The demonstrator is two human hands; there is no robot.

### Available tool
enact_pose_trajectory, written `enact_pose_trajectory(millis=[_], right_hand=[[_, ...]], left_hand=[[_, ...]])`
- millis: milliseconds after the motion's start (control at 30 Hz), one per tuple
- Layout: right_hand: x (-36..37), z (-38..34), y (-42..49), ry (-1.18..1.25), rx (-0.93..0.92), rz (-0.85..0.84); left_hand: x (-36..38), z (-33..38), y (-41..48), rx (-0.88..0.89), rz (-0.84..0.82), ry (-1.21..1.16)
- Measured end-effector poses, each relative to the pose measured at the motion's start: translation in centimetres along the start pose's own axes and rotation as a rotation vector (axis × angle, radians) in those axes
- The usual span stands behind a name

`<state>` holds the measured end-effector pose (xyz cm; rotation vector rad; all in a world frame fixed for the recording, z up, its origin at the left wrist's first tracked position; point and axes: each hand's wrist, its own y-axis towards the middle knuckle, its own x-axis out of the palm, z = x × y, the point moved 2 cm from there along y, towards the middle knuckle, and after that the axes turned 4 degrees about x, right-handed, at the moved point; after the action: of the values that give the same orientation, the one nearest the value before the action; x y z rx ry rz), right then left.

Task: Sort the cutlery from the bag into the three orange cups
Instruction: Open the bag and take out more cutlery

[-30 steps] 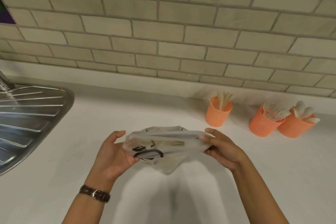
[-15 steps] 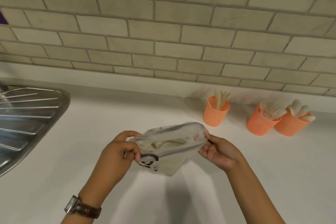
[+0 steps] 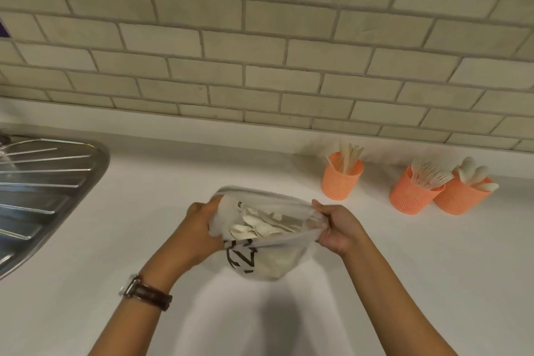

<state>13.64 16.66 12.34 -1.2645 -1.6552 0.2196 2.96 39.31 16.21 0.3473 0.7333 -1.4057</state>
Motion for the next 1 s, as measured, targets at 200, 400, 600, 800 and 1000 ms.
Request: enact_pose_trajectory(millis=[200, 400, 600, 800, 1000], right_hand=[[4.0, -4.1, 0.2, -0.357, -0.486, 0.048], [2.5, -1.5, -1.3, -1.239, -0.887, 0.187], [3.9, 3.3, -4.8, -1.566, -1.372, 0.403], [6.7, 4.6, 2.9, -2.223, -0.217, 0.169], [6.2, 4.3, 7.0, -2.334, -0.336, -0.018]], left_hand=[[-1.9, 1.2, 0.5, 0.085, 0.182, -0.088], [0.7, 0.5, -1.8, 0.169, 0.237, 0.003], [2.9, -0.5, -2.2, 0.171, 0.241, -0.027], [3.0, -0.5, -1.9, 0.174, 0.264, -0.077], [3.2, -0.5, -1.8, 0.132, 0.245, -0.069]])
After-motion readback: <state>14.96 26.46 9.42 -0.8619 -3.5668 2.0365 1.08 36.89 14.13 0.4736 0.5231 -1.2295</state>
